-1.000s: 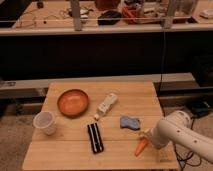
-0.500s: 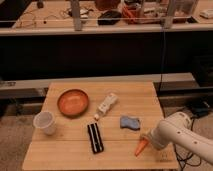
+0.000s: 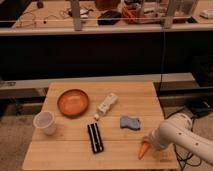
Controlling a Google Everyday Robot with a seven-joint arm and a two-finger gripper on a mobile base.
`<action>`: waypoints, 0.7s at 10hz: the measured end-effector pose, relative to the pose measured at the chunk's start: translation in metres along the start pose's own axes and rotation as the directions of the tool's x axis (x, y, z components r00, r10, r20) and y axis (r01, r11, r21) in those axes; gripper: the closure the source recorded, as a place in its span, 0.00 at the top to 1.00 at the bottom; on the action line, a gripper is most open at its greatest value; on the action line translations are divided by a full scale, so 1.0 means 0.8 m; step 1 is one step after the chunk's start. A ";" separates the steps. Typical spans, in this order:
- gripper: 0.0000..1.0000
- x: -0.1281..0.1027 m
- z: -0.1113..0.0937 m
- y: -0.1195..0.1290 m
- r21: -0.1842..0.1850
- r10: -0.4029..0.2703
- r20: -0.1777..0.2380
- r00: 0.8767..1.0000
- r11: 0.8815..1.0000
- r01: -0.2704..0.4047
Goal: Drag the pepper across the table
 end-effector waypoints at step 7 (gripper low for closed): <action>0.06 -0.001 0.001 0.002 -0.003 -0.009 0.006 1.000 1.000 0.009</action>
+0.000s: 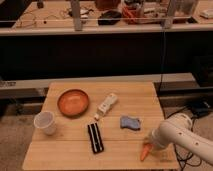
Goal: Drag the pepper across the table
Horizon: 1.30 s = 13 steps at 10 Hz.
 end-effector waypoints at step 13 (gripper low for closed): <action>0.00 -0.015 0.001 -0.005 -0.021 -0.024 0.002 1.000 0.999 0.024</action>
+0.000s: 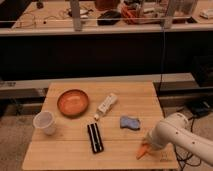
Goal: Drag the pepper across the table
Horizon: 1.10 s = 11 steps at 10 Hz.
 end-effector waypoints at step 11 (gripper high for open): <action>0.00 -0.031 0.006 -0.021 -0.023 -0.057 -0.007 0.998 0.998 0.057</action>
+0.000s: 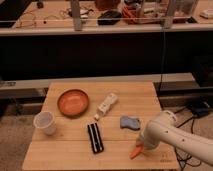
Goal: Drag the pepper across the table
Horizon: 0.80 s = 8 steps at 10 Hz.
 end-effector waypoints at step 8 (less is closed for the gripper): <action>0.00 -0.030 0.006 -0.026 -0.028 -0.070 -0.010 0.997 0.997 0.070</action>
